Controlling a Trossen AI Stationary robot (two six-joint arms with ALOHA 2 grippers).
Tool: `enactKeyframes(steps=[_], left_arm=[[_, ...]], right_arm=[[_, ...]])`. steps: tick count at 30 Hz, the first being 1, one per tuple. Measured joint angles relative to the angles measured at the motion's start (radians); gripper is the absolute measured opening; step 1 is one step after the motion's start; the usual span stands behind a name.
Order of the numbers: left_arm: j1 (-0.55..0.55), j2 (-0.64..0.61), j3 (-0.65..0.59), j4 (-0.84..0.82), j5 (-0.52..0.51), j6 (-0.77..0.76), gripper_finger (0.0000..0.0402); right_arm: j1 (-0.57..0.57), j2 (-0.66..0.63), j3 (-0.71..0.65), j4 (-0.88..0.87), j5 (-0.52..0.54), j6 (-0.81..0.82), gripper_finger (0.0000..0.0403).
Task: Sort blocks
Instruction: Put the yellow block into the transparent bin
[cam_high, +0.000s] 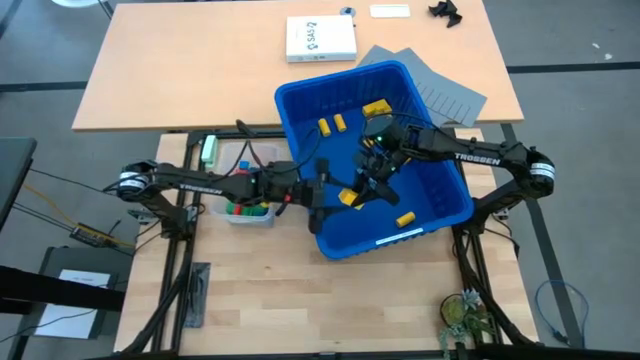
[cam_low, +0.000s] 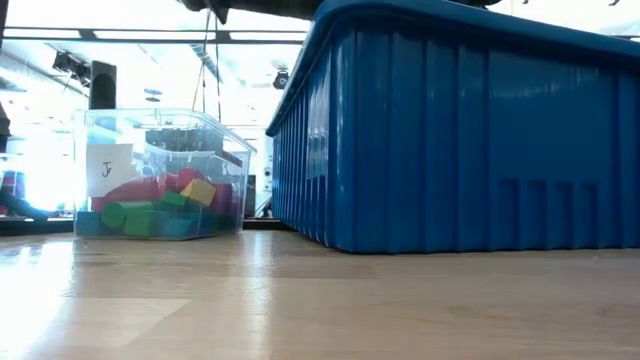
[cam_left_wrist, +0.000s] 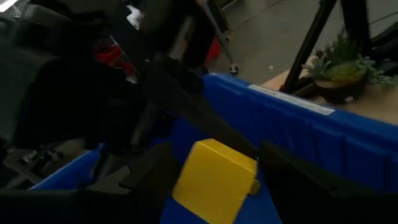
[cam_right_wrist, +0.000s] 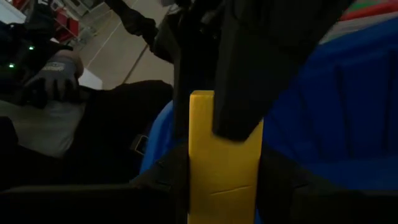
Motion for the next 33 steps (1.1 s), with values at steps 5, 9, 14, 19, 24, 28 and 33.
enactKeyframes(steps=[5,9,14,19,24,28,33], left_arm=[[-0.002,0.037,0.000,0.005,0.011,0.023,0.0246],[-0.017,0.040,-0.001,0.037,-0.003,0.036,0.0218],[-0.030,0.040,-0.001,0.037,-0.045,0.059,0.0148],[-0.052,0.040,0.002,0.056,-0.151,0.045,0.0140],[-0.083,0.026,0.072,0.011,-0.384,-0.062,0.0140],[-0.089,-0.001,0.128,-0.131,-0.495,-0.177,0.0140],[-0.072,-0.070,0.190,-0.440,-0.543,-0.404,0.0140]], right_arm=[[0.013,0.000,0.000,-0.008,0.001,0.000,0.0127],[0.014,0.000,0.000,-0.003,-0.005,0.005,0.0134],[0.013,-0.002,0.000,0.006,-0.005,0.014,0.0188],[-0.014,-0.013,0.000,0.007,0.001,0.016,0.0230],[-0.085,-0.075,0.033,0.007,0.027,0.008,0.0250],[-0.130,-0.130,0.063,0.006,0.153,-0.056,0.0255],[-0.161,-0.170,0.064,0.031,0.434,-0.221,0.0249]])
